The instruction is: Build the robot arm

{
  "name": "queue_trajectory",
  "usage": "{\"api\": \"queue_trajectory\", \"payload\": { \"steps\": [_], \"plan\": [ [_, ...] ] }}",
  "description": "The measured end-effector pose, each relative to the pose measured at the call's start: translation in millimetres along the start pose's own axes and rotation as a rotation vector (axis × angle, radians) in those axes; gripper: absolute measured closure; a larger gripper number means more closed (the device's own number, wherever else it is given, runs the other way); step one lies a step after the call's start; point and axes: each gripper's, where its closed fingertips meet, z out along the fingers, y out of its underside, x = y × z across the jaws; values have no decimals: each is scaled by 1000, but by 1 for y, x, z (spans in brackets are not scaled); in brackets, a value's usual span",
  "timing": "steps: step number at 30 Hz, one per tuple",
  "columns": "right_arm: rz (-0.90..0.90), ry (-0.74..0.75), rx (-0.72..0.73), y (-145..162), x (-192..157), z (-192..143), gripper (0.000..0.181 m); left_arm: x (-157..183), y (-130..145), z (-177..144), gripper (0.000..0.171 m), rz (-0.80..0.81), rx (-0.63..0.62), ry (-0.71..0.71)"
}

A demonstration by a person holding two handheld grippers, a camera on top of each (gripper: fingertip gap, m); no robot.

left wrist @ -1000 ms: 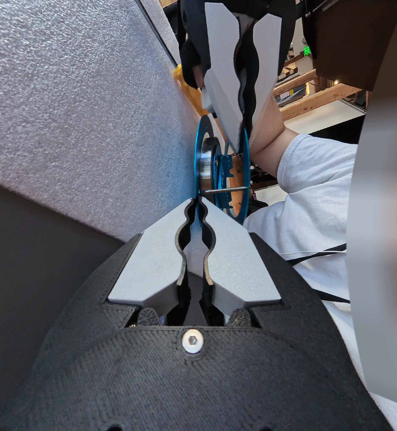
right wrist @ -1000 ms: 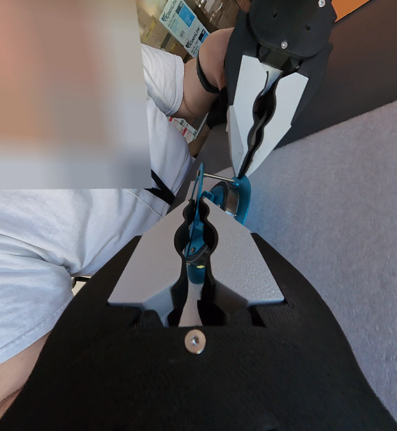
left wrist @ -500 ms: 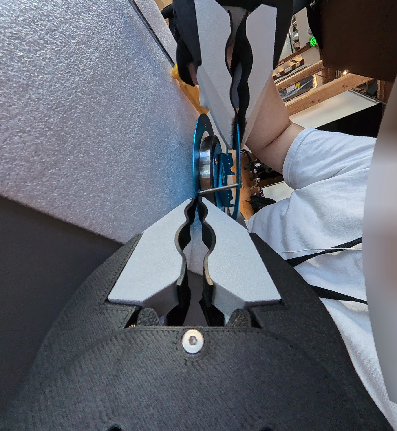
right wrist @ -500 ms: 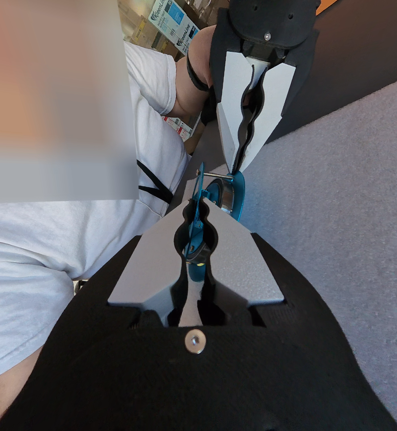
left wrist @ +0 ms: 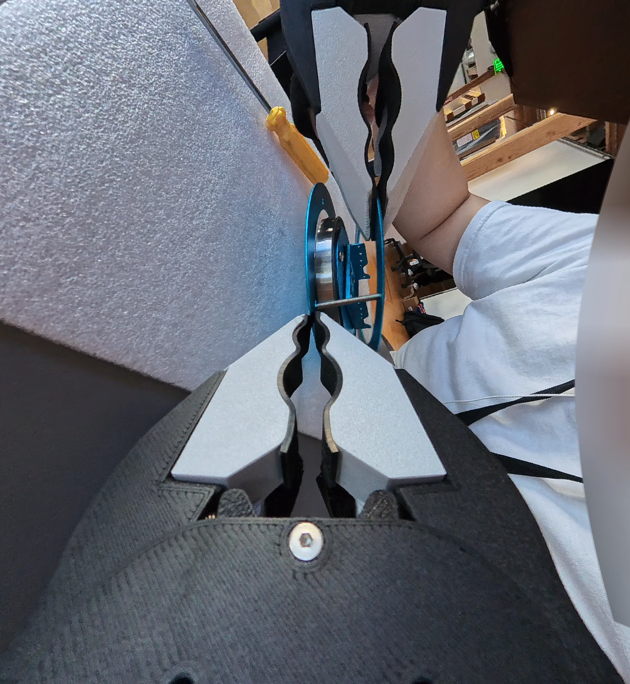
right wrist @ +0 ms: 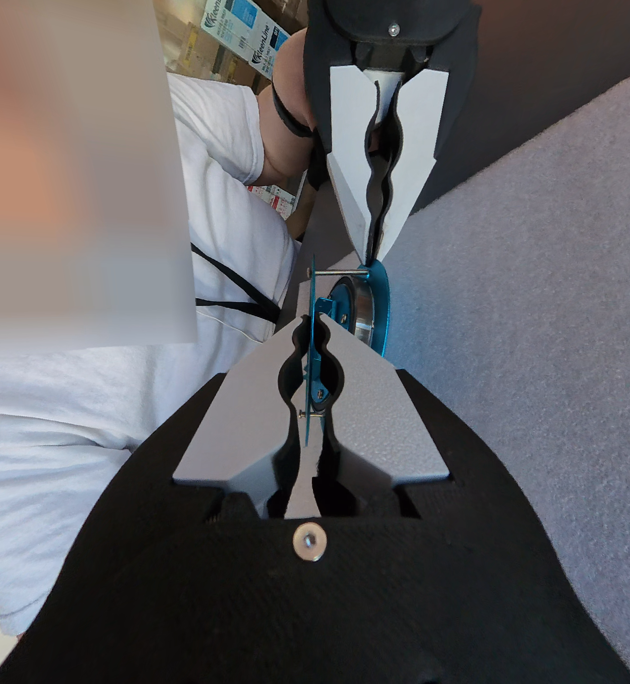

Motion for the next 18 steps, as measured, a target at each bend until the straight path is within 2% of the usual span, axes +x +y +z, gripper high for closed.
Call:
{"api": "queue_trajectory", "payload": {
  "steps": [18],
  "plan": [
    [90,-11,-10,2,-2,-1,181,0,-1,-1,171,14,2,-9]
  ]
}}
